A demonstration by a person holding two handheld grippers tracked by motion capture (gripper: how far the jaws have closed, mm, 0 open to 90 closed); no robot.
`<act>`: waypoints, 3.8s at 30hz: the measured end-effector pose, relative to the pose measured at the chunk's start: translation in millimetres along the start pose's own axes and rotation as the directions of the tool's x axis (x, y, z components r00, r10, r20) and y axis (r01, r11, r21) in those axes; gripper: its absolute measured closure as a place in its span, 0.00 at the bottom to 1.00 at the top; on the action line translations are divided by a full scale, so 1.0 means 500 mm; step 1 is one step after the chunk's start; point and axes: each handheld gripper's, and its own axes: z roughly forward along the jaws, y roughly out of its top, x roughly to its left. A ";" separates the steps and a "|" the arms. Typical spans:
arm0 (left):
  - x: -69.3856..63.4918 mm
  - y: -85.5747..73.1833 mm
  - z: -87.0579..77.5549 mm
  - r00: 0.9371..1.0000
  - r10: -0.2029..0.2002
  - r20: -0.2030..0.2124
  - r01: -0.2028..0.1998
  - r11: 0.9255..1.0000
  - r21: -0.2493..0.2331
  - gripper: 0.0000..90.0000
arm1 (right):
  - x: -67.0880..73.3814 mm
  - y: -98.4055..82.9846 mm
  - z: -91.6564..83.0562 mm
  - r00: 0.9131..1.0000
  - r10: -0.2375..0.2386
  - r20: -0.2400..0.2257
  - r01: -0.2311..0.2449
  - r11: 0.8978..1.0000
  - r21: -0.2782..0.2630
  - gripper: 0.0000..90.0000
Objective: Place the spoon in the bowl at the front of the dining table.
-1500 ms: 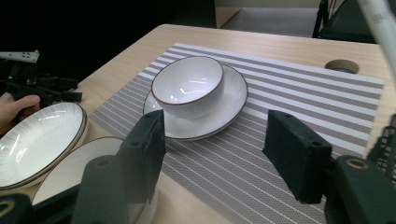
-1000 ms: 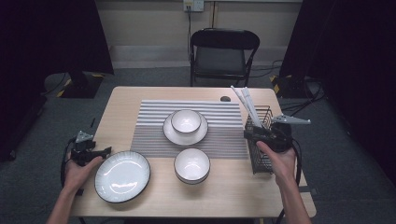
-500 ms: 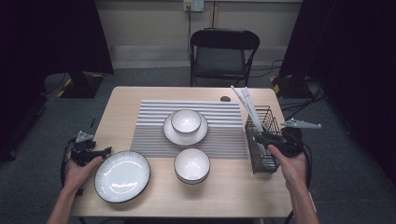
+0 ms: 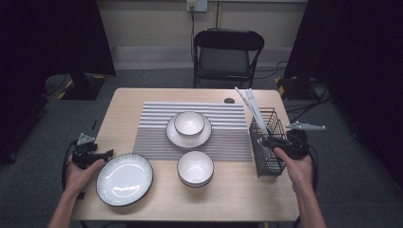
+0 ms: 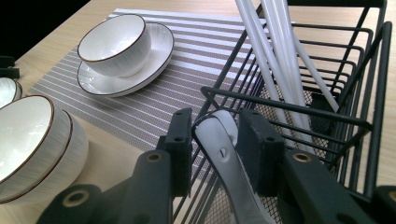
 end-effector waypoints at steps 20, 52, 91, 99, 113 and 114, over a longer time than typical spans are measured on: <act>0.000 0.000 0.000 1.000 0.000 0.000 0.000 1.000 0.000 0.25 | -0.004 0.023 0.022 0.998 -0.064 0.009 0.063 0.994 0.091 0.78; 0.000 0.000 0.000 1.000 0.000 0.000 0.000 1.000 0.000 0.24 | -0.001 0.029 0.024 0.993 -0.113 0.031 0.109 0.988 0.109 0.83; 0.000 0.000 0.000 1.000 0.000 0.000 0.000 1.000 0.000 0.24 | -0.007 0.025 0.033 0.980 -0.193 0.039 0.186 0.973 0.140 0.91; 0.000 0.000 0.000 1.000 0.000 0.000 0.000 1.000 0.000 0.24 | -0.007 0.019 0.026 0.972 -0.234 0.009 0.232 0.967 0.106 0.92; 0.000 0.001 0.001 1.000 -0.001 0.000 0.001 1.000 0.001 0.24 | -0.020 0.016 0.005 0.972 -0.234 -0.016 0.234 0.971 0.049 0.94; 0.000 0.001 0.001 1.000 0.000 0.000 0.000 1.000 0.002 0.24 | -0.019 0.016 0.004 0.971 -0.238 -0.013 0.238 0.970 0.048 0.94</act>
